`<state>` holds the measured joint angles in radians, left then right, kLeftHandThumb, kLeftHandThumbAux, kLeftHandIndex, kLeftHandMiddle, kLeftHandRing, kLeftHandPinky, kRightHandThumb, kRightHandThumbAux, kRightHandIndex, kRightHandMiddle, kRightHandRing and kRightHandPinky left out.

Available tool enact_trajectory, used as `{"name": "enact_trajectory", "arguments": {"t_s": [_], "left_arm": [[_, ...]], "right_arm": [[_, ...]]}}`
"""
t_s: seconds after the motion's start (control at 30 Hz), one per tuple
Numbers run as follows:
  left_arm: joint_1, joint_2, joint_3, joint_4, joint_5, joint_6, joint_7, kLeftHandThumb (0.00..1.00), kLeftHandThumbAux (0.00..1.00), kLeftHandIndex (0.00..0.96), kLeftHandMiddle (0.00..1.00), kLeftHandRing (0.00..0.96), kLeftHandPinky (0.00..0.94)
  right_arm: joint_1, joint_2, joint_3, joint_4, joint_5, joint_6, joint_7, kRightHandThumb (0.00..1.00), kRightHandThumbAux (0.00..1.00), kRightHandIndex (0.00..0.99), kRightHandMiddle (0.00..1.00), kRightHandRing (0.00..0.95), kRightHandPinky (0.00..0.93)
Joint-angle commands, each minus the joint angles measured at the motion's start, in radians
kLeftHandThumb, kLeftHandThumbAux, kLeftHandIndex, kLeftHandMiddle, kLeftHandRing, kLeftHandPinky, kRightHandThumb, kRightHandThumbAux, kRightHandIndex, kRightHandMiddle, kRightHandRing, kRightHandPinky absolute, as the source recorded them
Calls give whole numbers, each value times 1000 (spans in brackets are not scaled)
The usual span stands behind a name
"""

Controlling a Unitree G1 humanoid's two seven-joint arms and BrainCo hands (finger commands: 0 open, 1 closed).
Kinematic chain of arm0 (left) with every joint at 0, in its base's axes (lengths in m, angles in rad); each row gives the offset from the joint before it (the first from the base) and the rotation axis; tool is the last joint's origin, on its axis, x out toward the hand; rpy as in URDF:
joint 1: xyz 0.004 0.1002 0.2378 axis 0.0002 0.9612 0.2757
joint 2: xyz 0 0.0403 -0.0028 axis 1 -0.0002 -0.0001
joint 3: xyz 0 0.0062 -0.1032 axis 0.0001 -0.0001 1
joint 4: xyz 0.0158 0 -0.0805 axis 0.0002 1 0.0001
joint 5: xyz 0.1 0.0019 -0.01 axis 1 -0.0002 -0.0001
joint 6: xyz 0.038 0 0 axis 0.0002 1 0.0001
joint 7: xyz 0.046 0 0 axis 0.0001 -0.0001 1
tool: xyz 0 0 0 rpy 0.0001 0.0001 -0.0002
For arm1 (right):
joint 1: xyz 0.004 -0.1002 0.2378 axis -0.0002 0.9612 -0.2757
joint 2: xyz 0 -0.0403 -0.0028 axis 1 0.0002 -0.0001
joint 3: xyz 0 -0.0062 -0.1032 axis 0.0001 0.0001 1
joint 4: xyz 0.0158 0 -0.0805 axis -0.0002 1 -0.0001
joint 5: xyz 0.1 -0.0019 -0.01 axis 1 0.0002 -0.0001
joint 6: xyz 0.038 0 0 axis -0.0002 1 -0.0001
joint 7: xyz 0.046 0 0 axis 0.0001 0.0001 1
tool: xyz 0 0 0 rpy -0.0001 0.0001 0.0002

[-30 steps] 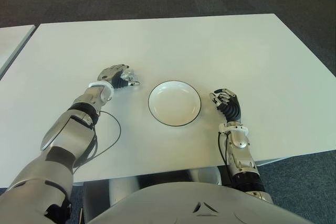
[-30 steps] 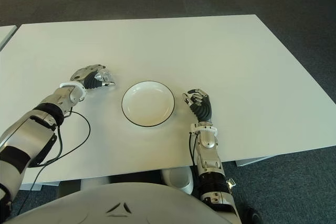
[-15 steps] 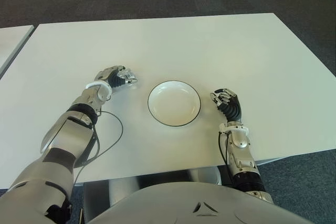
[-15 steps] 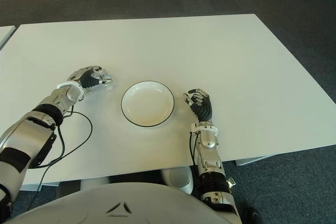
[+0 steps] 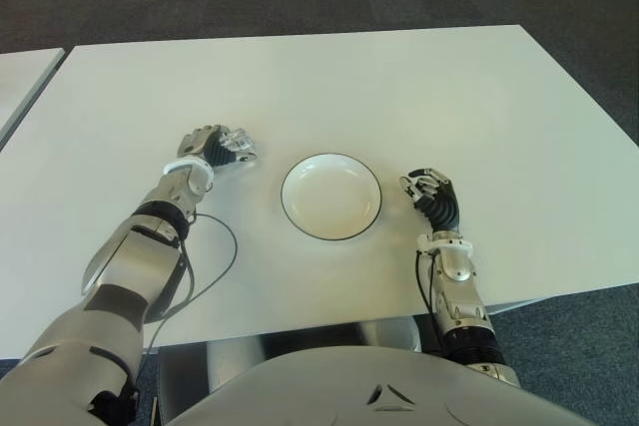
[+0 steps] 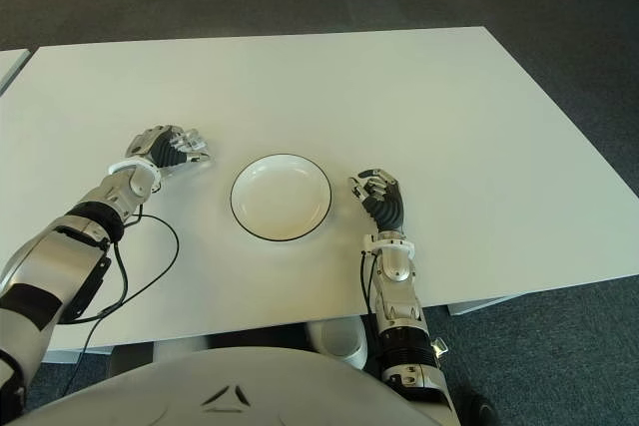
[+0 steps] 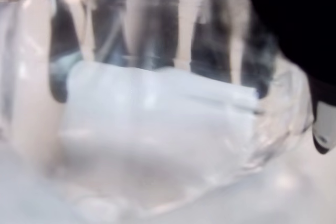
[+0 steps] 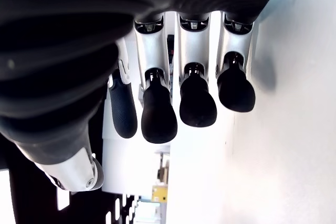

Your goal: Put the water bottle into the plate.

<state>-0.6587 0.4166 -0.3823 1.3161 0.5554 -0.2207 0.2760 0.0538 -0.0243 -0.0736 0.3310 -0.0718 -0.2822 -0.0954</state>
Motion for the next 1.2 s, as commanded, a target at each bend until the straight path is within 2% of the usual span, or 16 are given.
{"name": "enact_trajectory", "arguments": {"t_s": [0.03, 0.53, 1.2], "left_arm": [[65, -44, 48, 40, -54, 34, -87, 744, 690, 445, 804, 810, 822], [66, -59, 151, 31, -146, -14, -160, 747, 698, 443, 871, 866, 862], [46, -66, 163, 17, -150, -41, -189, 748, 699, 443, 882, 878, 856]], "right_arm": [[27, 4, -7, 43, 13, 31, -3, 706, 727, 439, 773, 758, 734], [21, 4, -5, 46, 15, 25, 3, 704, 729, 438, 780, 768, 752], [8, 8, -8, 62, 10, 30, -13, 705, 729, 438, 786, 775, 760]]}}
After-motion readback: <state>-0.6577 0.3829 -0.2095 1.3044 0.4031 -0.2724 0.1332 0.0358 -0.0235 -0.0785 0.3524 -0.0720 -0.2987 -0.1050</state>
